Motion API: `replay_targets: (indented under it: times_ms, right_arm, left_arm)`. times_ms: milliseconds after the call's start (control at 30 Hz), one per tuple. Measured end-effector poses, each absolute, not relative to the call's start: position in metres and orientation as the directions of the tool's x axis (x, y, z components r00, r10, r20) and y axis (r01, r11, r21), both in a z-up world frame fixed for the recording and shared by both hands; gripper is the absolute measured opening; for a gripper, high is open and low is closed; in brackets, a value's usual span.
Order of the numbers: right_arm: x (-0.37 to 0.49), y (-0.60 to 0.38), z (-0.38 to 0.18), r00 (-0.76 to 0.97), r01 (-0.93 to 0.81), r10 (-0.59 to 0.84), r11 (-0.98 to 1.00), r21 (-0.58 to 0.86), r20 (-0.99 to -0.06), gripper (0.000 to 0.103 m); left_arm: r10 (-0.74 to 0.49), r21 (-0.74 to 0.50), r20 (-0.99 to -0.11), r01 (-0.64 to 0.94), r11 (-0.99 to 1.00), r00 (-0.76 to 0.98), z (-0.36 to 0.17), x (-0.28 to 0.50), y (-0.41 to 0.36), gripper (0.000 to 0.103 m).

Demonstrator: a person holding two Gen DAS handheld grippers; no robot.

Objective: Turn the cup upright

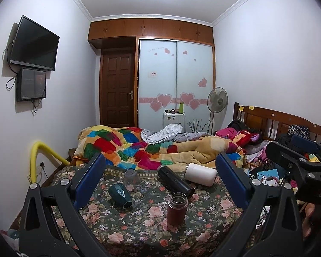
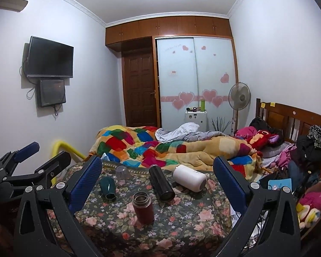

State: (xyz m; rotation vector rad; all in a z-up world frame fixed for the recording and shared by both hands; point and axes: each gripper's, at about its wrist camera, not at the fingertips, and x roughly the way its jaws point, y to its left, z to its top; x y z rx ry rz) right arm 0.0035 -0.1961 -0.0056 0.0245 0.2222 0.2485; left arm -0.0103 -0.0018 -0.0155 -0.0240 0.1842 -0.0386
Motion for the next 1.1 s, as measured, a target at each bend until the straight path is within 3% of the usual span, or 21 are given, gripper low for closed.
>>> replay_targets:
  times_ms: [1100]
  right_arm:
    - [0.0032,-0.1991,-0.0056,0.945,-0.235,0.240,0.971,0.051,-0.224,0.103]
  left_arm:
    - [-0.062,-0.030,-0.184,0.057,0.998,0.981,-0.0128,-0.0109,-0.0068,0.103]
